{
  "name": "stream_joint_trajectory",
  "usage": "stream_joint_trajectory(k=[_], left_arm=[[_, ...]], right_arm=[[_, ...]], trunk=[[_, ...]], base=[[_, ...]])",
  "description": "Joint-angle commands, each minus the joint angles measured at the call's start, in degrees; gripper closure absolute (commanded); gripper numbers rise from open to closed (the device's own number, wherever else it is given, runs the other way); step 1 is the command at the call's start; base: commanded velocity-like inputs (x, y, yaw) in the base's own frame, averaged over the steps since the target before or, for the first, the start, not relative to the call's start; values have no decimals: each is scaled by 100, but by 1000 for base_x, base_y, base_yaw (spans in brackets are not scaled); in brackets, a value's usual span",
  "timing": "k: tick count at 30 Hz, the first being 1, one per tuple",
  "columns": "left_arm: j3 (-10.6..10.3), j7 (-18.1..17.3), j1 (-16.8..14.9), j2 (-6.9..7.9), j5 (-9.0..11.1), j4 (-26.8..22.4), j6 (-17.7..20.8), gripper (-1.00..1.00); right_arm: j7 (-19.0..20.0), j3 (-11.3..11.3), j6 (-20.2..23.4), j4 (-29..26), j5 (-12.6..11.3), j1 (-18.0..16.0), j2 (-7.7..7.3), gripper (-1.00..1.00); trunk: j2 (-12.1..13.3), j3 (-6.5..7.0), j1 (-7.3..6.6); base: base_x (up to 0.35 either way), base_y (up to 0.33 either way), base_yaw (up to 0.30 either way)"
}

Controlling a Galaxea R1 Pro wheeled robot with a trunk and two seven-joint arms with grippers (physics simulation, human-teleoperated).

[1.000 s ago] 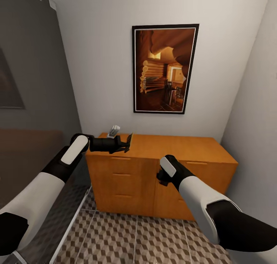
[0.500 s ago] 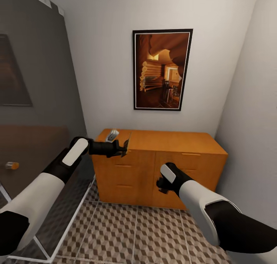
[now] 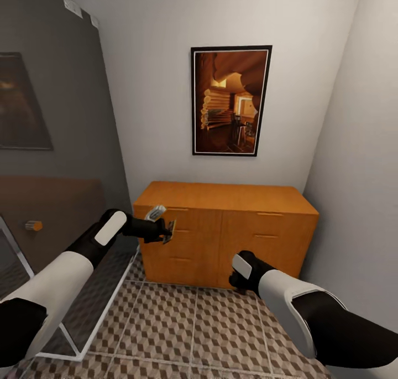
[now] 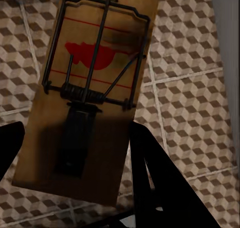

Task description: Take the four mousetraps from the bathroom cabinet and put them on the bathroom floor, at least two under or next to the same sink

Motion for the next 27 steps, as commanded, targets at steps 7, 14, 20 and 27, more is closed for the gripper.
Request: stream_joint_trajectory(k=[7,14,20,27], left_arm=[[-36,-45,-7,-7,-190,935,-358,100],[-37,-56,-7,-21,-657,1777,-747,100],[-34,-56,0,-80,-933,2577,-1170,100],[-36,-47,242,-339,-1351,3479,-2017,100]], right_arm=[[327,49,-241,103,144,339,-58,100],[414,48,-443,111,176,629,-72,100],[425,46,-595,115,328,826,-75,100],[432,45,-628,119,657,1033,-75,100]], trunk=[[-6,-7,-1],[-6,-5,-1],[-6,19,-1],[-6,61,-1]], base=[[-195,0,0],[-145,0,1],[-42,0,101],[-7,0,185]])
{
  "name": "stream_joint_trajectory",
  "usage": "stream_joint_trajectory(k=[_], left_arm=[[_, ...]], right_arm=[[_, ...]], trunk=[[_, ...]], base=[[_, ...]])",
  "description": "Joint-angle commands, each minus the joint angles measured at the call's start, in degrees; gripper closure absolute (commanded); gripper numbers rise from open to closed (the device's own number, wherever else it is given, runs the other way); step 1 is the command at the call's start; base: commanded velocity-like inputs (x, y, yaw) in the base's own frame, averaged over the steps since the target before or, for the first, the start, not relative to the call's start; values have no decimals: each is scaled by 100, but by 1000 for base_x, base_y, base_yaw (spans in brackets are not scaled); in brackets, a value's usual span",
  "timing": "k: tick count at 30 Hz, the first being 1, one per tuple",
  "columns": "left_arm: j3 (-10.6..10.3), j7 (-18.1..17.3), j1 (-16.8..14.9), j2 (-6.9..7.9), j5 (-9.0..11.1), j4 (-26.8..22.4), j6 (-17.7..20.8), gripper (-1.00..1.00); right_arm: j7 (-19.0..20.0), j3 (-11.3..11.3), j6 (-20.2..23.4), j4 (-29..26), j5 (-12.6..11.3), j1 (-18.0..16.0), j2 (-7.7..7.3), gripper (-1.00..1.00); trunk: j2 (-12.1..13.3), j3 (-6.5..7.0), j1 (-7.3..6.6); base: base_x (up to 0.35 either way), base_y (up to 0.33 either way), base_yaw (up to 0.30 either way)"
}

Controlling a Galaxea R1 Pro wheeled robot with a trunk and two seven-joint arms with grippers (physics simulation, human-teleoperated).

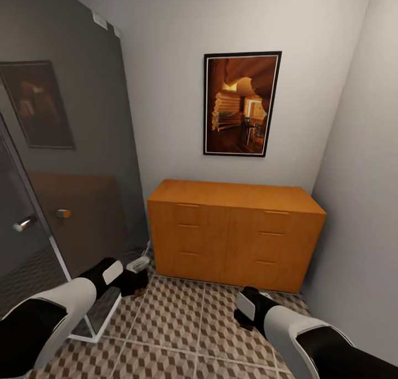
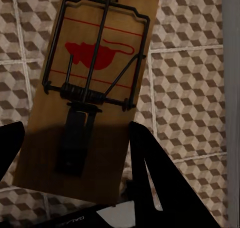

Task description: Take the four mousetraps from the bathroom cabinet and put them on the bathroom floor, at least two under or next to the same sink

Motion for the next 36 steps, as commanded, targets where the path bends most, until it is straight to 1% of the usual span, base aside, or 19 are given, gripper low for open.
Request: stream_joint_trajectory(k=[1,2,3,4,6,7,10,11,12,13,15,18,21,22,25,27,30,32,36], left_arm=[[-21,-39,27,-15,-86,73,-66,100],[-20,-38,59,-31,-173,137,-133,100],[-20,-36,132,-63,-334,240,-244,100],[-20,-36,175,-74,-401,277,-286,100],[-18,-35,271,-92,-502,331,-357,100],[-16,-33,377,-103,-569,366,-417,100],[-14,-29,544,-112,-628,399,-507,100],[-13,-28,662,-116,-653,412,-577,100],[-12,-28,718,-117,-660,417,-613,100],[-11,-27,825,-119,-673,424,-679,100],[-11,-23,923,-120,-680,432,-738,100],[-10,-19,1146,-120,-691,459,-851,100],[-10,-18,1254,-120,-693,471,-927,100],[-10,-17,1315,-121,-694,492,-983,100],[-10,-17,1424,-122,-694,551,-1083,100],[-10,-14,1473,-119,-695,571,-1117,100],[-10,-9,1630,-107,-696,618,-1170,100],[-7,-7,1678,-100,-696,628,-1179,100],[-3,-3,1819,-47,-696,676,-1304,100]], right_arm=[[-24,54,23,-12,-45,28,0,100],[-25,54,20,-13,-28,58,0,100],[-26,54,17,-12,-5,115,0,100],[-25,54,16,-12,4,142,0,100],[-23,54,16,-12,16,186,0,100],[-22,54,17,-12,24,220,-3,100],[-21,54,16,-11,31,284,-20,100],[-19,54,14,-11,33,347,-48,100],[-16,54,14,-11,34,389,-70,100],[2,54,13,-11,35,484,-132,100],[40,54,12,-14,36,584,-202,100],[245,54,-17,-18,39,793,-379,100],[385,54,-78,-16,43,884,-478,100],[451,54,-115,-14,44,938,-544,100],[521,58,-155,-12,46,1025,-654,100],[541,57,-164,-12,46,1071,-695,100],[568,60,-177,-11,46,1221,-777,100],[572,58,-179,-11,58,1264,-793,100],[576,58,-183,-11,172,1374,-836,100]], trunk=[[-5,0,0],[-5,7,0],[-5,13,0],[-5,19,0],[-5,32,0],[-5,40,0],[-5,62,0],[-5,69,0],[-5,77,0],[-5,85,0],[-5,101,0],[-5,125,0],[-5,149,0],[-5,157,0],[-5,181,0],[-5,196,0],[-5,220,0],[-5,235,0],[-5,264,0]], base=[[-2,0,204],[-2,0,206],[-7,0,208],[-18,0,207],[-38,0,201],[-44,0,187],[-28,0,174],[-14,0,158],[-11,0,155],[-7,0,150],[-5,0,148],[-2,0,147],[-1,0,154],[-1,0,161],[-51,0,164],[-172,0,169],[-258,0,174],[-289,0,178],[-300,0,190]])
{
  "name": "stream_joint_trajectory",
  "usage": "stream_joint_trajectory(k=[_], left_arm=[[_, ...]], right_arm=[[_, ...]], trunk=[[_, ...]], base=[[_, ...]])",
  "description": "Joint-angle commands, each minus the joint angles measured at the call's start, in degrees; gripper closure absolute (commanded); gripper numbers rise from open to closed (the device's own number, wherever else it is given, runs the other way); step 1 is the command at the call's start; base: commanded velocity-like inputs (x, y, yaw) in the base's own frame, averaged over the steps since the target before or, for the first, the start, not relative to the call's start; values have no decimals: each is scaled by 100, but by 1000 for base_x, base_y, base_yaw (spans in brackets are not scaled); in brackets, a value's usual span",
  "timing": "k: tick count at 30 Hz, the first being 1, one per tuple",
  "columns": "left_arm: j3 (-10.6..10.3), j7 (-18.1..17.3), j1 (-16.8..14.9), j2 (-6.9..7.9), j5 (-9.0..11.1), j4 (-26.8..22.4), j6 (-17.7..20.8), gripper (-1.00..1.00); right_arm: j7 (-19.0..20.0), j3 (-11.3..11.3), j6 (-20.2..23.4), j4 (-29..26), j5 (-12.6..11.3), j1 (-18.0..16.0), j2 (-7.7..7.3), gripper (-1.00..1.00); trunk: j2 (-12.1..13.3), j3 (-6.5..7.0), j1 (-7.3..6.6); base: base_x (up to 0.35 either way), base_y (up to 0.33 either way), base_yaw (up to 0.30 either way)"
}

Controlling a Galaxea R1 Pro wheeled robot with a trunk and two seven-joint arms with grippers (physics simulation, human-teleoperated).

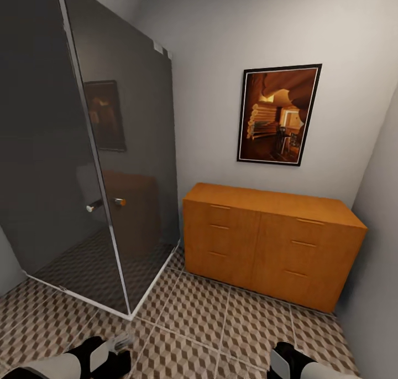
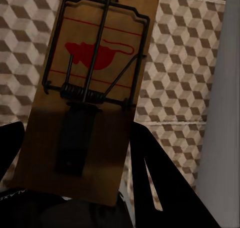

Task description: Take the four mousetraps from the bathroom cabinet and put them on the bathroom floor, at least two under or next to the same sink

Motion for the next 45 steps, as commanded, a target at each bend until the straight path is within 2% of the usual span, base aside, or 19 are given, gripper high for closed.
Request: stream_joint_trajectory(k=[1,4,11,19,23,27,30,37,45], left_arm=[[-44,-40,13,18,17,26,-42,100],[-43,-38,99,82,21,54,-220,100],[-35,-36,247,247,30,72,-348,100],[-34,134,280,296,32,77,-368,100],[-30,271,284,307,42,75,-374,100],[-17,322,285,346,67,64,-377,100],[-6,336,286,359,102,56,-377,100],[88,340,286,369,292,26,-407,100],[105,341,286,358,335,51,-852,100]], right_arm=[[-27,49,24,-12,-44,15,-12,100],[-26,47,21,-12,61,68,-72,100],[-26,51,26,-7,149,130,-205,100],[-13,52,27,-5,167,194,-309,100],[75,92,27,-4,215,239,-318,100],[198,290,27,-3,431,262,-312,100],[275,356,27,-3,505,280,-308,100],[466,420,27,-3,577,373,-306,100],[498,435,27,-3,584,385,-300,100]], trunk=[[-6,-1,-2],[-6,16,-2],[-6,18,-2],[-6,-8,-2],[-6,-24,-2],[-6,-40,-2],[-6,-48,-2],[-6,-53,-2],[-6,-54,-2]], base=[[-295,0,202],[-291,0,222],[-291,0,271],[-293,1,286],[-299,33,283],[-277,65,268],[-145,39,170],[-38,10,45],[-4,1,167]])
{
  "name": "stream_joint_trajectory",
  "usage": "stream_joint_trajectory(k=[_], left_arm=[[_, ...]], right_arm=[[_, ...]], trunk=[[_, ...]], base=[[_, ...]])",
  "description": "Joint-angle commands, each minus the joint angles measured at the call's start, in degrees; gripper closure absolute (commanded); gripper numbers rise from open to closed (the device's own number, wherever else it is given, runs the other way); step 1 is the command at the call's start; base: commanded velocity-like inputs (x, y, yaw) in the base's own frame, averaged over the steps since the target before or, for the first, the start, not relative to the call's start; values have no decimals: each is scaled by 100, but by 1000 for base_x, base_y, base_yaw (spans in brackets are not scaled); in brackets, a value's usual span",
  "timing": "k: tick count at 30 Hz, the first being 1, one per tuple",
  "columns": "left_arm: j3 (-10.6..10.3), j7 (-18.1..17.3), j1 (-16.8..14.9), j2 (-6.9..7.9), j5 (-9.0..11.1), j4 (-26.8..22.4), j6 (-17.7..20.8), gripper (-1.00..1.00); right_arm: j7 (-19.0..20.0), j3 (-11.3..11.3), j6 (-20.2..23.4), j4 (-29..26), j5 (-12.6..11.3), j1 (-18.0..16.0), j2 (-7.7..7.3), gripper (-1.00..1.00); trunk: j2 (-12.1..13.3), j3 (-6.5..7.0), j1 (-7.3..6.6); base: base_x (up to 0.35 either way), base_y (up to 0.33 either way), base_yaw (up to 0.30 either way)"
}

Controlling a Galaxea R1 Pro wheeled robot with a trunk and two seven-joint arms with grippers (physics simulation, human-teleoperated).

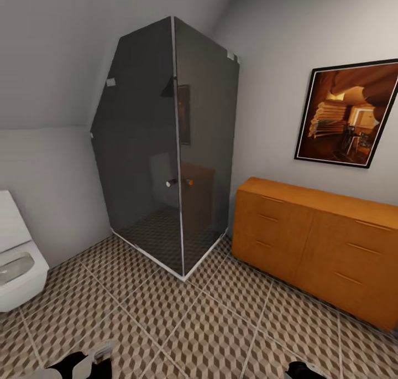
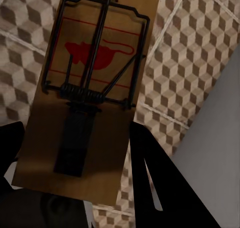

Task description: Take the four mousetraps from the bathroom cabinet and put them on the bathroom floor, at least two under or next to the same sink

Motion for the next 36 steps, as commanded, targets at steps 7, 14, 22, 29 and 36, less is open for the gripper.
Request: stream_joint_trajectory(k=[7,14,22,29,36], left_arm=[[-55,-10,-8,-23,51,1,-115,100],[-48,-16,-8,-23,63,-4,-133,100],[-47,-17,-8,-23,62,14,-142,100],[-52,-17,-8,-36,55,21,-144,100],[-55,-24,-8,-54,52,12,-144,100]], right_arm=[[-9,52,30,-16,-73,2,-3,100],[8,52,30,-16,-49,2,11,100],[7,46,30,-16,-37,10,13,100],[10,57,30,-18,-34,11,15,100],[11,83,30,-17,-2,11,20,100]], trunk=[[-5,-8,0],[-5,-8,0],[-5,-11,0],[-5,-25,0],[-5,-38,0]], base=[[0,0,275],[0,0,288],[0,0,289],[0,0,290],[0,0,290]])
